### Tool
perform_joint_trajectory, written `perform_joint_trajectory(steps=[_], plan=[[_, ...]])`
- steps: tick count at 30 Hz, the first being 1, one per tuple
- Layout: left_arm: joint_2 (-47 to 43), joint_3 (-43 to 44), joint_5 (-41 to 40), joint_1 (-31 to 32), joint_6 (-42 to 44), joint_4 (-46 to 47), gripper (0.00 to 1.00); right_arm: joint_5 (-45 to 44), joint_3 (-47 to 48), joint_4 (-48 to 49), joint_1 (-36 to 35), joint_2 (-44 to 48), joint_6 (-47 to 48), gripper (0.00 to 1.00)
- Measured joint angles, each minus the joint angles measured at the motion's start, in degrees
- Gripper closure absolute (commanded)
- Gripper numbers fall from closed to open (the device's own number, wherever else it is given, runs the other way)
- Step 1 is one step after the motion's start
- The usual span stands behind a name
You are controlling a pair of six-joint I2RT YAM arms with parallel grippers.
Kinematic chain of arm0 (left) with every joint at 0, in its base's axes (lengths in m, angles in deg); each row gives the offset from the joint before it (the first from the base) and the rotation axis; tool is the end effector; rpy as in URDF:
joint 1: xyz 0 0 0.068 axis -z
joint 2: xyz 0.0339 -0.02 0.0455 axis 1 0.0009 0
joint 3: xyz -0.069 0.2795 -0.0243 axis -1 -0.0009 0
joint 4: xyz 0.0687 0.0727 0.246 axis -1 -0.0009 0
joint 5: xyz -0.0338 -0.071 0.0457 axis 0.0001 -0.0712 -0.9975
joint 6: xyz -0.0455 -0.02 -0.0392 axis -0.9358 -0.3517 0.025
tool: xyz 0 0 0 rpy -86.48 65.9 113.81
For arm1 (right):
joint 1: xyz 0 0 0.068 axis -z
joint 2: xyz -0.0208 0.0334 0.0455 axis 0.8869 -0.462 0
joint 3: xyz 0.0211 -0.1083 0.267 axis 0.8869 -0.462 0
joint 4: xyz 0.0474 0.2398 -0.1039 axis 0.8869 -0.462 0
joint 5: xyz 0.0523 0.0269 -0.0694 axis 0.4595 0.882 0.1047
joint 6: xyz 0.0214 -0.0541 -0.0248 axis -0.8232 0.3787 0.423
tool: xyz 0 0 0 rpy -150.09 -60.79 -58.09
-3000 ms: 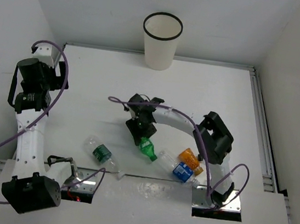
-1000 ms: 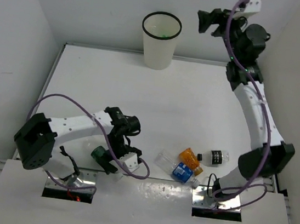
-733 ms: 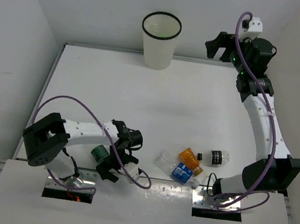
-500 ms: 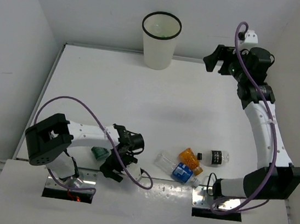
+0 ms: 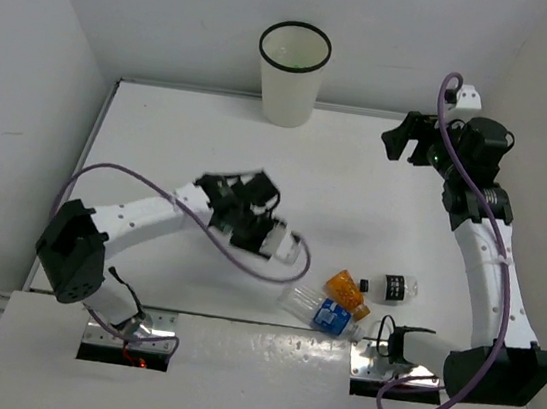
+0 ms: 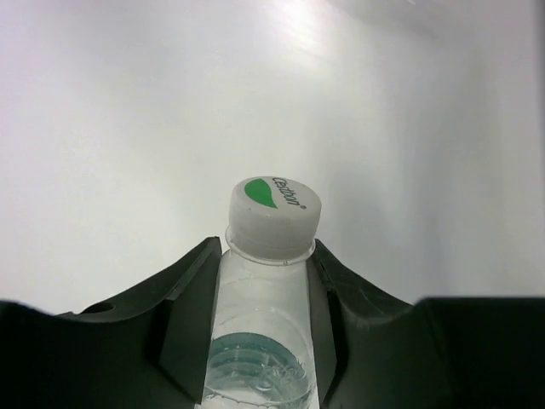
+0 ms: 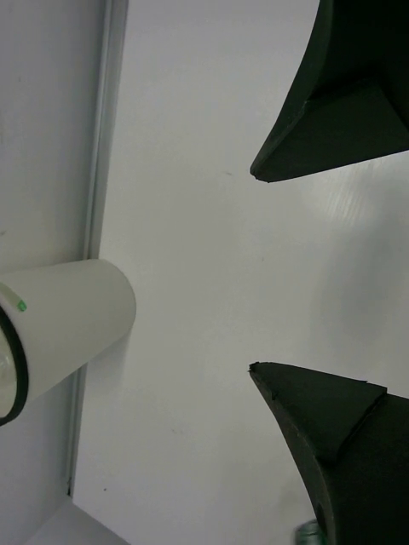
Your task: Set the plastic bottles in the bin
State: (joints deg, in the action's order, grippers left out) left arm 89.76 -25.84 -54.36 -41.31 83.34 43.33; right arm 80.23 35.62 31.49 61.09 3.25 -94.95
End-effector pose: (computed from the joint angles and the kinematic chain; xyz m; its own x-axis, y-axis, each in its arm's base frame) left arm 0.1840 -0.2281 0.2398 0.3017 0.8611 -0.4092 0.9525 -0.2532 0.1694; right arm 0.2836 0.0197 0.4130 -0.2963 0.2244 -0.9284 -0.2166 0.9309 0.2941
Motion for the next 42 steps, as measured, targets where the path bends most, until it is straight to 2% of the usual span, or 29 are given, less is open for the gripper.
perform_joint_trajectory(steps=[2, 5, 7, 10, 13, 15, 17, 18, 22, 27, 32, 33, 34, 35, 36, 37, 41, 42], plan=[[1.73, 14.49, 3.76, -4.33, -0.22, 1.11, 1.0, 0.11, -2.08, -0.55, 0.63, 1.07, 0.09, 0.15], [5.7, 34.51, 10.14, -12.13, -4.66, 12.02, 1.0, 0.79, -5.03, -1.42, 2.8, 2.56, 0.22, 0.19], [7.26, 40.17, 14.38, -18.23, -12.24, 28.2, 1.0, 1.55, -6.03, -1.84, 4.33, 2.73, 0.26, 0.21], [10.95, 42.07, 16.63, -25.51, -25.24, 52.65, 1.0, 2.67, -6.67, -2.23, 5.81, 2.51, 0.2, 0.22], [24.98, 57.94, 13.68, -29.18, -38.49, 69.13, 1.0, 3.93, -6.67, -2.23, 6.27, 1.86, 0.15, 0.24], [39.47, 76.52, 9.86, -30.01, -46.31, 74.69, 1.0, 5.03, -6.67, -2.36, 6.54, 1.27, 0.15, 0.24], [49.51, 86.47, 6.78, -30.29, -51.19, 79.49, 1.0, 6.38, -6.67, -2.56, 6.73, 0.46, 0.24, 0.24], [51.58, 86.27, 5.62, -30.32, -53.05, 81.31, 1.0, 7.04, -6.67, -2.73, 6.95, -0.02, 0.28, 0.24], [53.92, 74.47, 0.55, -30.29, -60.35, 87.6, 1.0, 8.74, -6.64, -3.43, 7.63, -2.14, 0.57, 0.25], [58.62, 76.61, -5.88, -30.58, -69.83, 89.0, 1.0, 9.44, -6.64, -4.94, 7.98, -4.04, 1.22, 0.25], [58.51, 75.87, -8.48, -30.91, -77.42, 92.83, 1.0, 10.1, -6.64, -5.22, 8.02, -5.07, 1.44, 0.25], [58.47, 75.32, -8.44, -30.97, -78.38, 93.42, 0.95, 10.19, -6.64, -5.22, 8.02, -5.25, 1.44, 0.22], [58.47, 74.95, -8.46, -30.97, -78.97, 93.7, 0.85, 10.25, -6.64, -5.29, 8.02, -5.42, 1.44, 0.2], [58.47, 74.38, -8.46, -30.97, -79.6, 93.94, 0.56, 10.27, -6.64, -5.33, 8.02, -5.64, 1.44, 0.18], [58.47, 73.96, -8.44, -30.97, -80.0, 93.98, 0.45, 10.34, -6.64, -5.55, 8.02, -5.9, 1.49, 0.16], [58.47, 73.5, -8.44, -30.97, -80.11, 94.01, 0.39, 10.36, -6.64, -5.81, 8.02, -6.16, 1.64, 0.16], [58.64, 72.89, -8.98, -30.97, -79.67, 92.8, 0.03, 10.58, -5.33, -9.27, 8.0, -7.78, 3.5, 0.07], [58.66, 72.91, -9.09, -31.01, -79.56, 92.52, 0.03, 10.84, -4.33, -10.86, 7.89, -8.41, 4.2, 0.06]])
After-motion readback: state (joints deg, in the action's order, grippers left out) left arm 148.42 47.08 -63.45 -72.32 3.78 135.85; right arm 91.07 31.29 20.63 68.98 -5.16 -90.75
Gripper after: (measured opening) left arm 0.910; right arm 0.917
